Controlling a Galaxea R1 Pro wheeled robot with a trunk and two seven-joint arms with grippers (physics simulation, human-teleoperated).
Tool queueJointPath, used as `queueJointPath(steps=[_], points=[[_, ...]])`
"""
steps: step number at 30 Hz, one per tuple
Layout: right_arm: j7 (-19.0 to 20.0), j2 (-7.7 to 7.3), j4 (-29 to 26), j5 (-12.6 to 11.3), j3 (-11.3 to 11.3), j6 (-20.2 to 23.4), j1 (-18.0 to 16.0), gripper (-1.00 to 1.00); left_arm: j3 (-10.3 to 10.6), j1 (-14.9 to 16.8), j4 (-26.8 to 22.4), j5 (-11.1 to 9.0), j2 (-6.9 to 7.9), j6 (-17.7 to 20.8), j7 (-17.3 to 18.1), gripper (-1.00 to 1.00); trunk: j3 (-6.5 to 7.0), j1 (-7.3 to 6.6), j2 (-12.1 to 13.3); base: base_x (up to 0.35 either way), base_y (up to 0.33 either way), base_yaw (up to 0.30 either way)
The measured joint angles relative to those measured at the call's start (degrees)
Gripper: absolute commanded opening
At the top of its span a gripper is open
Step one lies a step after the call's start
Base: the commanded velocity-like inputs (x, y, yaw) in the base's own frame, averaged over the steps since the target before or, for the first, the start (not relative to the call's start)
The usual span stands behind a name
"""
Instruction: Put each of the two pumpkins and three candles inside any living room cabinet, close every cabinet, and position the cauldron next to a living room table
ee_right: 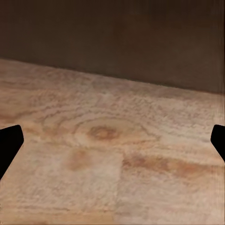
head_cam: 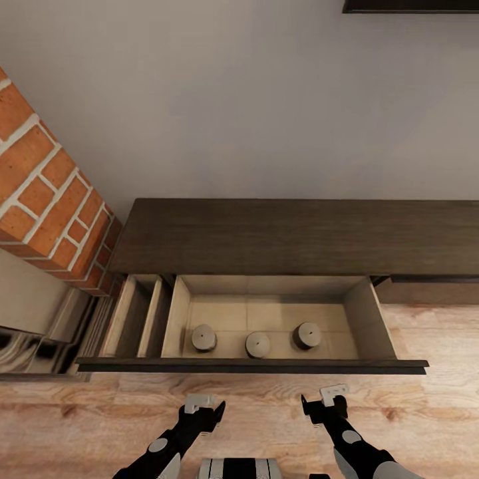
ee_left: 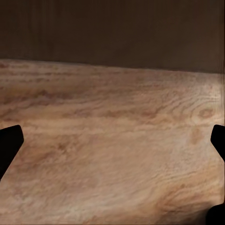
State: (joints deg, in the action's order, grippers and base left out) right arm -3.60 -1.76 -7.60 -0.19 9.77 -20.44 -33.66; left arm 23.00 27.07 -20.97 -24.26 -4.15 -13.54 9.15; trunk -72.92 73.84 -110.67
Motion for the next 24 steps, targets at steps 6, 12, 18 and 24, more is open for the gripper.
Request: queueJointPath(steps=[6,12,18,24], points=[[0.06,-0.07,-1.37,-5.74,0.07,0.55,-0.41,1.0,-0.02,0.0,-3.1,0.0,0.11,0.0,0.06,1.0,-0.36,0.44,-0.82,0.0,0.0,0.0],[0.05,-0.09,-1.5,-6.21,0.07,0.66,-0.81,1.0,-0.11,0.0,-4.47,0.0,0.19,0.0,0.02,1.0,-0.37,0.45,-0.82,0.0,0.0,0.0],[0.08,-0.1,-1.7,-6.23,0.07,0.69,-0.87,1.0,-0.23,0.08,-6.03,0.0,0.68,0.0,0.0,1.0,-0.37,0.44,-0.82,0.0,0.0,0.0],[0.08,-0.09,-3.03,-6.22,0.08,0.93,-1.11,1.0,-1.4,0.09,-7.17,0.0,0.74,0.0,-0.25,1.0,-0.37,0.45,-0.82,0.0,0.0,0.0]])
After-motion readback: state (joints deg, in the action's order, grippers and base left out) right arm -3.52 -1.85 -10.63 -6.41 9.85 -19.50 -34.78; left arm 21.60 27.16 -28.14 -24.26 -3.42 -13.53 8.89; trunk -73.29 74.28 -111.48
